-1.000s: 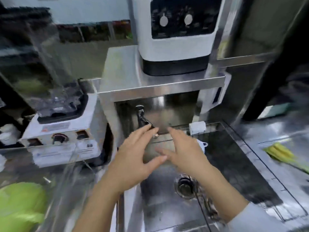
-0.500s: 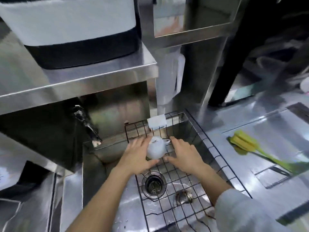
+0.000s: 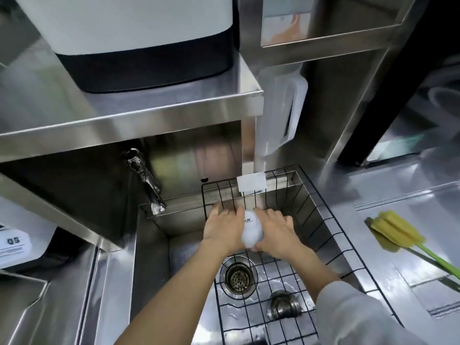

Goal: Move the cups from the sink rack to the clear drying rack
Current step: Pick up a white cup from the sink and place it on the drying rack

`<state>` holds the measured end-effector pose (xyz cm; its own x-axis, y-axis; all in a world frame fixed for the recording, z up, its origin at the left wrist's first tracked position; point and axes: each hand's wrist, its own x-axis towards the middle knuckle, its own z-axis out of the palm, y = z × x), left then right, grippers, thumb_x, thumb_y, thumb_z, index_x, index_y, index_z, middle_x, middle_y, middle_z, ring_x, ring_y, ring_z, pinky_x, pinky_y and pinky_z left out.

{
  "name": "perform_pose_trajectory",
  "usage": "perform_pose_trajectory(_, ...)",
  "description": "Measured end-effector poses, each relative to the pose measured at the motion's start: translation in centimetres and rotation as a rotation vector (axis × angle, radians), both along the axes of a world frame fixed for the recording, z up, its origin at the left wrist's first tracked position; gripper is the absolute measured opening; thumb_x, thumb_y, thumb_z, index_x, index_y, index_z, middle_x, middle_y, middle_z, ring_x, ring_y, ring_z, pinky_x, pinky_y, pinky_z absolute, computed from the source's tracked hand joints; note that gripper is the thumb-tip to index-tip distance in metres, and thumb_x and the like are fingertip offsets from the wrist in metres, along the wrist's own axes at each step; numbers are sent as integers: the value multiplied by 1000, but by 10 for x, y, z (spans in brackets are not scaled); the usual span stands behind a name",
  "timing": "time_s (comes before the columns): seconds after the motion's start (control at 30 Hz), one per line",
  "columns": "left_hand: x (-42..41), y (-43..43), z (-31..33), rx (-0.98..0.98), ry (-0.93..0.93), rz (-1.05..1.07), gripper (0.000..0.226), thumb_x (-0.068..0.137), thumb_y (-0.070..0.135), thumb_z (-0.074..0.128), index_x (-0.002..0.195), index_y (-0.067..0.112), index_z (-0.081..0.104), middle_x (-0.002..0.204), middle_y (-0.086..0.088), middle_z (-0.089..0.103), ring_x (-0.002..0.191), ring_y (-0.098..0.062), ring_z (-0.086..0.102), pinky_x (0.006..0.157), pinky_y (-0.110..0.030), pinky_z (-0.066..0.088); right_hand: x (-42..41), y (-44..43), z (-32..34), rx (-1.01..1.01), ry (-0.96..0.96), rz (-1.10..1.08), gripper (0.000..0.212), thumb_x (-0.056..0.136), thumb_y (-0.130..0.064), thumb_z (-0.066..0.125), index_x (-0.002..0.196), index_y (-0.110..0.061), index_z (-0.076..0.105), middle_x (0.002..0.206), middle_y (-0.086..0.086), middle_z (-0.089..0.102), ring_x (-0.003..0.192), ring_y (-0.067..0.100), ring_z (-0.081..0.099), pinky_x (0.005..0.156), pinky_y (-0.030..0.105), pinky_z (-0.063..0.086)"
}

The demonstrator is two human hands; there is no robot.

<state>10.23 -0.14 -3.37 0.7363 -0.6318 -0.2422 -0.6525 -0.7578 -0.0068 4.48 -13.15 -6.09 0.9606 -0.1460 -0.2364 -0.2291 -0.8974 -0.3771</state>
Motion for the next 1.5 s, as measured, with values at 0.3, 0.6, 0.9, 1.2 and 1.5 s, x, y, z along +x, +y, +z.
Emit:
perform_pose_trajectory(0.3,-23,37,32,-288,109,-1,61,65,38,69,115,18,40,116,-6,60,111,-27,50,100,-35,27,-22,16,33,128,-133,83,78,48,-37,80,116,-32,42,106,-12,53,101,13,45,71,26,23)
perform_pose_trajectory(0.6,-56,138,125,-729,199,46,75,62,23,70,119,50,30,125,24,46,113,6,38,94,-9,29,-55,89,132,315,-348,153,73,50,-48,70,111,-53,32,109,-21,47,108,-2,39,88,18,24)
perform_pose_trajectory(0.9,-87,276,201,-793,92,81,81,73,23,72,136,42,26,116,25,22,115,6,26,91,6,14,-71,221,220,453,-527,270,71,48,-55,75,108,-58,37,109,-30,51,107,-1,49,89,36,46)
perform_pose_trajectory(1.2,-85,407,234,-939,52,228,58,80,41,65,132,34,39,124,23,42,111,8,38,89,-3,31,-33,355,229,613,-530,257,71,42,-54,80,103,-51,43,102,-25,61,96,-6,58,78,20,48)
perform_pose_trajectory(1.5,-27,478,214,-980,92,457,36,79,32,68,112,24,58,108,4,62,101,-14,58,94,-41,47,13,447,225,509,-376,309,70,54,-42,83,110,-37,40,106,-13,59,92,8,59,81,34,52)
